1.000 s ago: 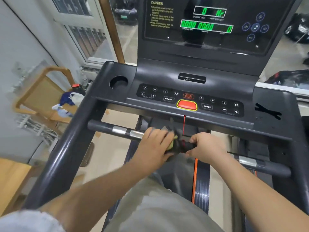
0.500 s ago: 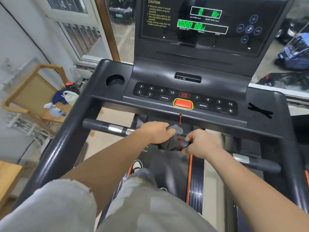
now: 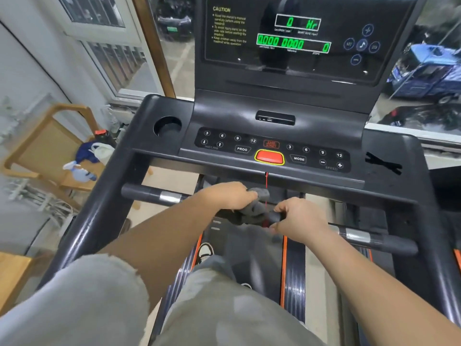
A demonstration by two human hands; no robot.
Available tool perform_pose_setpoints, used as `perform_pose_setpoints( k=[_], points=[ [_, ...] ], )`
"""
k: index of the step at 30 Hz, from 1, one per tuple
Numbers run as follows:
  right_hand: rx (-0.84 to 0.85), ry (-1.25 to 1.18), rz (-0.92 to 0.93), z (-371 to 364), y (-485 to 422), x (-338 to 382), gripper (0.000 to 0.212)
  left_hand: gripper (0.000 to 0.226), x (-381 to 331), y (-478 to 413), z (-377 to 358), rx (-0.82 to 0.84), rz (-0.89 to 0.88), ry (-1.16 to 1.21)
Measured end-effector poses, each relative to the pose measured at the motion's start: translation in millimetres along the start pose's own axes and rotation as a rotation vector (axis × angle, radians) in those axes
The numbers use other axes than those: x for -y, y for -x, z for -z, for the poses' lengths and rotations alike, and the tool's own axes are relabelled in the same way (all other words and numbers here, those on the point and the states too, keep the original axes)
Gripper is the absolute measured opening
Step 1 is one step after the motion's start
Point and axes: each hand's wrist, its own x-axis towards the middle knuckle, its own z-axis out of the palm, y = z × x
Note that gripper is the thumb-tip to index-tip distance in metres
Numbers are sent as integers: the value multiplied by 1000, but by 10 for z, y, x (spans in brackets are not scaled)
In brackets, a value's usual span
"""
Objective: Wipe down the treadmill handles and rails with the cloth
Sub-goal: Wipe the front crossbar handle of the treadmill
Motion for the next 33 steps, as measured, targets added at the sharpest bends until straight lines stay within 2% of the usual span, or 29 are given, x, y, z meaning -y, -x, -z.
perform_pose_setpoints(
  k=[1,3,5,6,8,10,12,13,14,16,17,18,20,22,24,26,29,31,33],
  points=[
    [-10,3,-1,-7,9,7,34,57,-26,-16,-7,-10,22,8],
    [-25,24,5,-34,21,4,32,51,-37,97,-203,-230,-19,-87],
    [-25,42,9,-61,30,-16,31,43,59,384,-532,-551,-171,-155],
    [-29,36,9,-75,32,-25,31,44,164,517,-691,-645,-284,-165],
    [-42,34,16,-85,41,-29,32,59,387,679,-908,-720,-396,-226],
    [-47,48,21,-80,47,-31,33,65,490,665,-947,-717,-429,-261],
    [-51,34,19,-81,47,-26,33,49,370,557,-781,-676,-385,-256],
    [-51,27,12,-77,46,-19,32,42,274,454,-626,-632,-309,-242],
    [-47,24,6,-71,45,-14,33,43,191,330,-433,-526,-193,-189],
    [-37,34,-4,-46,47,-1,34,63,107,72,-115,-195,15,-67],
    [-32,39,-10,-36,50,9,35,71,80,2,-35,-60,57,-24],
    [-27,41,-13,-25,49,19,35,78,44,-18,3,7,69,-13],
    [-22,40,-18,-13,45,35,37,85,0,70,-39,-45,28,-34],
    [-17,50,-20,-6,48,34,37,79,27,268,-264,-316,-56,-106],
    [-17,50,-26,5,59,39,43,66,168,492,-566,-599,-213,-185],
    [-20,32,-25,20,55,46,52,63,365,580,-843,-768,-375,-234],
    [-16,45,-40,35,50,59,53,72,511,490,-960,-786,-480,-272],
    [-23,54,-48,30,45,65,41,65,431,406,-758,-678,-429,-296],
    [-16,68,-51,53,57,86,33,50,282,353,-430,-540,-294,-173]
  ],
)
